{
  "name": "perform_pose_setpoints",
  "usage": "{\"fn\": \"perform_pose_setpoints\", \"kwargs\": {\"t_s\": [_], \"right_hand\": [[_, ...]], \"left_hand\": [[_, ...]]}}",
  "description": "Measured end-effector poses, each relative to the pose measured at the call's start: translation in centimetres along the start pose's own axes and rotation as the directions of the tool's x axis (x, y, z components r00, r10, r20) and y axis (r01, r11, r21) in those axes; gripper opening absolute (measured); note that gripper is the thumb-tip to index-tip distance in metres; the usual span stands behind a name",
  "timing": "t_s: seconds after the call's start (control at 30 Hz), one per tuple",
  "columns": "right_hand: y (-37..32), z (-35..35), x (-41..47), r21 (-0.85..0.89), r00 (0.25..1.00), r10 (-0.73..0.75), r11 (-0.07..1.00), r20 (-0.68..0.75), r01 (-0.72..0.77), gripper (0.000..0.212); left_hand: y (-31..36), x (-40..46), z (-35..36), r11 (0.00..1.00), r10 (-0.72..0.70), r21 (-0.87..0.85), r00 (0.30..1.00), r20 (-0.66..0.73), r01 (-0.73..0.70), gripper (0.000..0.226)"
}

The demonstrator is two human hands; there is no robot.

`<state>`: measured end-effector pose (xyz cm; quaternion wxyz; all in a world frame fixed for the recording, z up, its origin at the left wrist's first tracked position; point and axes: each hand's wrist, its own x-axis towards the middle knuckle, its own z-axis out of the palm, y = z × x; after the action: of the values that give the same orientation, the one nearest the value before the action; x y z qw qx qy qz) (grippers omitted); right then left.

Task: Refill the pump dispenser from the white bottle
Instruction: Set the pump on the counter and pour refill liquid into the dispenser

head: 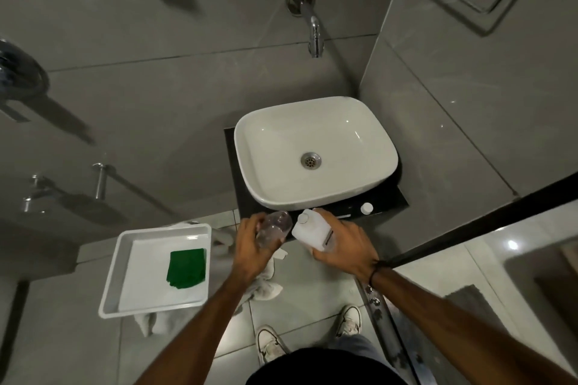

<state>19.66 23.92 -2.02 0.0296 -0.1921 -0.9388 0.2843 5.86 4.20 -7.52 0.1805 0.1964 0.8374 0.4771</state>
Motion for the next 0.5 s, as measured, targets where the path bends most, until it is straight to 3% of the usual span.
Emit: {"fn": "perform_pose_setpoints", "kwargs": {"t_s": [0.2, 0.5], "right_hand": [[-2.3, -2.4, 2.1, -0.181, 0.995, -0.096, 0.978, 0.035, 0.100, 0.087], [-4.5, -4.8, 4.4, -0.360, 0.962, -0.234, 0.893, 0.139, 0.269, 0.075]], "left_hand": [[1.5, -1.3, -1.3, 0.985, 0.119, -0.116, 0.991, -0.068, -0.126, 0.063], [2.2, -1.9, -2.5, 0.968, 0.122, -0.198, 0.977, -0.176, -0.156, 0.059]]}}
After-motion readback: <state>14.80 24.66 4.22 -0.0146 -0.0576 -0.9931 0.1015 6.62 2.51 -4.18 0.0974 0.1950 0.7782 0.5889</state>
